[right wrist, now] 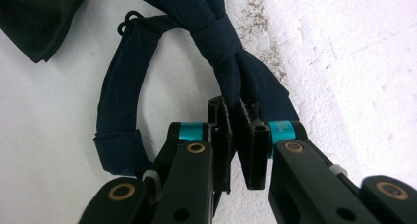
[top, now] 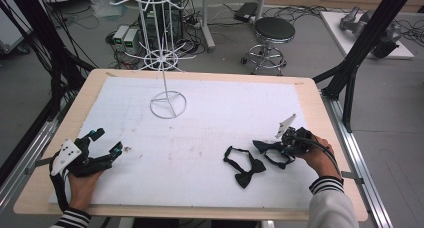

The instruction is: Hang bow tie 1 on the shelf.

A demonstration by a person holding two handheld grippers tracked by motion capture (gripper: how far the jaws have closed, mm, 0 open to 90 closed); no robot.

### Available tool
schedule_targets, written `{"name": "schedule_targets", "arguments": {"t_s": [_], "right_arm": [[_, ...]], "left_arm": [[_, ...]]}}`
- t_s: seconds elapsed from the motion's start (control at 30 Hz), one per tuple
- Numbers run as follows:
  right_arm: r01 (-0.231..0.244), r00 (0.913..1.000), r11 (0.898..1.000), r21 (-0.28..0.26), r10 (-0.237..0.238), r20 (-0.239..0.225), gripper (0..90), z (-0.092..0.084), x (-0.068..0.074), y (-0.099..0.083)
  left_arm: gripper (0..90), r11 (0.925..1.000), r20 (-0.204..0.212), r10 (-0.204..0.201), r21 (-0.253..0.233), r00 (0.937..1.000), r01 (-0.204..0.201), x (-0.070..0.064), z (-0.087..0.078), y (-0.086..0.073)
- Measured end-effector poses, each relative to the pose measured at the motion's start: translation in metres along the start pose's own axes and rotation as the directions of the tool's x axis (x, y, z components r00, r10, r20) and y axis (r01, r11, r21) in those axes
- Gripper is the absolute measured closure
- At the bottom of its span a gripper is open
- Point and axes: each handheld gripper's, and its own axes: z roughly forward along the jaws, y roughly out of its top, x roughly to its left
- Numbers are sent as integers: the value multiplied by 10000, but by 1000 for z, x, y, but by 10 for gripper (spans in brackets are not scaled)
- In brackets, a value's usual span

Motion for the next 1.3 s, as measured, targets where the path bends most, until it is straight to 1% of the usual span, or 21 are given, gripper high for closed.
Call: {"name": "schedule_targets", "arguments": {"t_s": [0.03, 0.07, 0.13, 0.2, 0.33, 0.43, 0.47, 0.57, 0.6, 0.63, 0.67, 0.73, 0.87, 0.9, 1.0, 1.1, 1.13, 1.2, 1.3], "right_arm": [[0, 10000, 10000, 0, 0, 0, 854, 0, 0, 0], [-95, 10000, 9998, -170, 95, -4, 854, 0, 0, -2], [-142, 9999, 9996, -250, 142, -25, 854, -1, 0, -2], [-117, 9999, 9991, -397, 118, 32, 854, -2, 1, -2], [-119, 9999, 9982, -580, 119, -10, 854, -3, 2, -1], [-153, 9999, 9957, -917, 159, 58, 854, -6, 3, 1], [-153, 9999, 9957, -917, 159, 58, 854, -6, 3, 1], [-334, 9993, 9917, -1245, 351, 115, 854, -11, 3, 0], [-334, 9993, 9917, -1245, 351, 115, 854, -11, 3, 0], [-470, 9986, 9865, -1570, 503, 169, 853, -15, 3, -1], [-547, 9981, 9840, -1698, 589, 196, 854, -16, 4, -1], [-714, 9970, 9729, -2199, 763, 138, 854, -21, 3, -1], [-878, 9958, 9571, -2761, 914, 1, 854, -26, 3, -2], [-984, 9949, 9519, -2903, 1011, -55, 853, -27, 4, -2], [-1009, 9946, 9357, -3381, 1029, -121, 853, -31, 4, -1], [-1180, 9927, 9097, -3982, 1178, -250, 853, -36, 5, 1], [-1205, 9924, 9046, -4088, 1199, -271, 853, -36, 5, 1], [-1282, 9914, 8901, -4374, 1263, -337, 853, -38, 5, 1], [-1375, 9903, 8727, -4686, 1316, -455, 853, -41, 6, 2]], "left_arm": [[168, 10000, 0, 0, 0, 10000, 0, 0, 0, 0], [168, 10000, 0, 3, 8, 10000, -3, 0, 0, 0], [168, 10000, -16, 5, 8, 10000, -5, 0, 0, 0], [168, 10000, -11, 9, 14, 10000, -9, 0, 0, 0], [168, 10000, -27, 10, 4, 10000, -10, 0, 0, 0], [168, 10000, -26, 23, 2, 10000, -23, 0, 0, 0], [168, 10000, -26, 22, 5, 10000, -22, 0, 0, 0], [168, 10000, -20, 12, -3, 10000, -12, 0, 0, 0], [168, 10000, -24, 6, 7, 10000, -6, 0, 0, 0], [168, 10000, -23, 9, -4, 10000, -9, 0, 0, 0], [167, 10000, -23, 9, -4, 10000, -9, 0, 0, 0], [168, 10000, -30, 5, -6, 10000, -5, 0, 0, 0], [168, 10000, -29, 9, 1, 10000, -9, 0, 0, 0], [168, 10000, -29, 16, 11, 10000, -16, 0, 0, 0], [167, 10000, -36, -2, -2, 10000, 2, 0, 0, 0], [168, 10000, -33, 18, 14, 10000, -18, 0, 0, 0], [168, 10000, -45, 22, 3, 10000, -22, 0, 0, 0], [168, 10000, -39, 25, 16, 10000, -25, 0, 0, 0], [168, 10000, -46, 34, 20, 10000, -34, 0, 0, 0]]}}
